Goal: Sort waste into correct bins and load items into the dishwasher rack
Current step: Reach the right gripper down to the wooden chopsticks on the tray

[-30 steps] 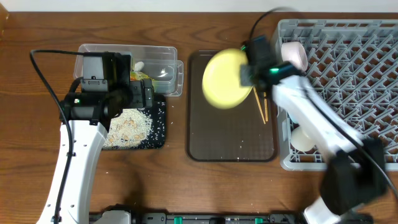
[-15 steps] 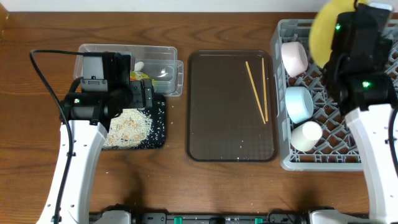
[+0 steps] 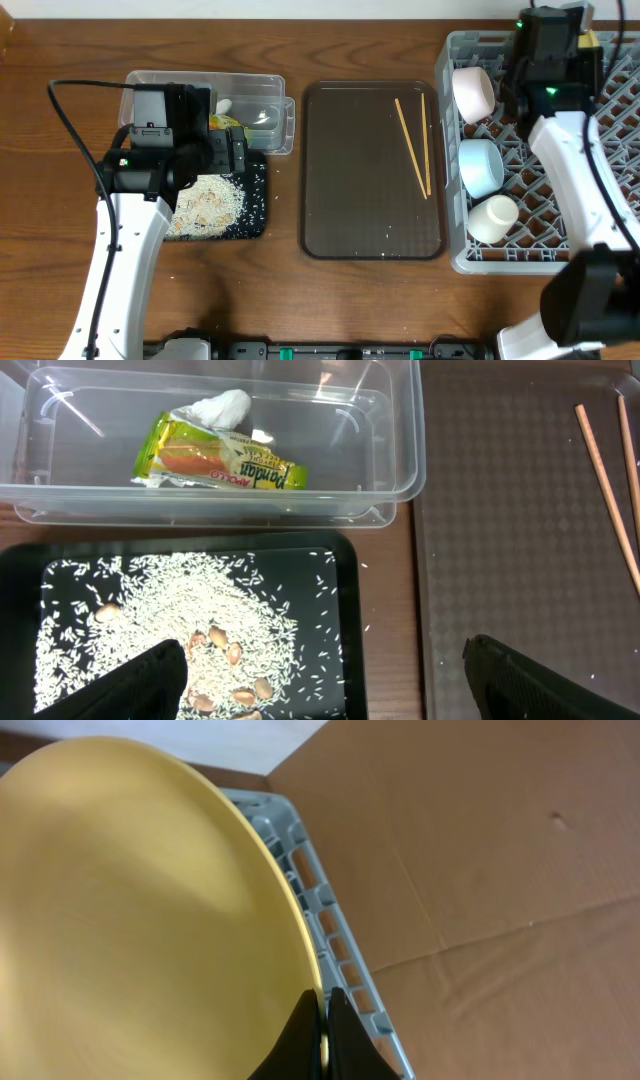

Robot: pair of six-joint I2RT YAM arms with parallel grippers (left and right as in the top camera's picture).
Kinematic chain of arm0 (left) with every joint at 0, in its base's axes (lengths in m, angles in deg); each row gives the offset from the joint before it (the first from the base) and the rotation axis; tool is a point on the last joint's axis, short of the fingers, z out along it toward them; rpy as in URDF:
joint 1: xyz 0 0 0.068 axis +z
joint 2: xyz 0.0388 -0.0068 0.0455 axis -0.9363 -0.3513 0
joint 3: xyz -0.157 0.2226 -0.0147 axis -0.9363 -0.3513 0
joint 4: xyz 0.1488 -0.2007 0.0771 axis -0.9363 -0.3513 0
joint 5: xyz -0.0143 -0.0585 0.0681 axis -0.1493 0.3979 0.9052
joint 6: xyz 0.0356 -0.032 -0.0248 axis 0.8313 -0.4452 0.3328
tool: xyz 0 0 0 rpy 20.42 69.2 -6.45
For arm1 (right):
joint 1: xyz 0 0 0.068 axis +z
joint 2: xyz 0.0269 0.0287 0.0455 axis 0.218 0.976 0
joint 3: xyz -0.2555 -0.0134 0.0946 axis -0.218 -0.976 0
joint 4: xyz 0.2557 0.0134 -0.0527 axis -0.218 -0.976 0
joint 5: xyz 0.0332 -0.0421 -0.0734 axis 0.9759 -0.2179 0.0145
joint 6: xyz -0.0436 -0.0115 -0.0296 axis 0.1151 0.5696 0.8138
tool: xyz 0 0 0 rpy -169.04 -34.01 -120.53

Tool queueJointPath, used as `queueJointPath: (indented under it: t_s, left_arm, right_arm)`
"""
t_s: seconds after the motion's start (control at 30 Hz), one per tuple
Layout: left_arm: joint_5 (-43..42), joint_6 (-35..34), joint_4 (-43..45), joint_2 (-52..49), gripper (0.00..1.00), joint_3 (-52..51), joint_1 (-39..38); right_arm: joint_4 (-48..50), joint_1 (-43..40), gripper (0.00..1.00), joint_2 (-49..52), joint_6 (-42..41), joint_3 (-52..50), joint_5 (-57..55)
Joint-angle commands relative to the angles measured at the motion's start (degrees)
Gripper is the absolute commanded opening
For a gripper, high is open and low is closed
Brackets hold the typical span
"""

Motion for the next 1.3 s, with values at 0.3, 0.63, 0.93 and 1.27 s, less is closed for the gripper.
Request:
queueJointPath:
  t_s: [0.3, 0.63, 0.93, 1.27]
  left_arm:
    - [0.4, 0.3, -0.2, -0.1, 0.91, 1.3, 0.2]
    - [0.4, 0.3, -0.2, -0.1, 0.91, 1.3, 0.2]
    - [0.4, 0.3, -0.2, -0.1, 0.91, 1.3, 0.2]
    - [0.4, 0.3, -0.2, -0.1, 0.91, 1.3, 0.2]
  right_arm:
    - [0.6, -0.8, 0.50, 5.6, 3.1, 0.0, 8.2]
    - [-2.8, 0.8, 0.83, 0.8, 1.0, 2.9, 13.4]
    - [-8.7, 3.7, 0.68, -8.3, -7.5, 9.2, 54.5]
    - [-14.7, 22.3, 0.99, 3.9, -11.0, 9.2, 48.8]
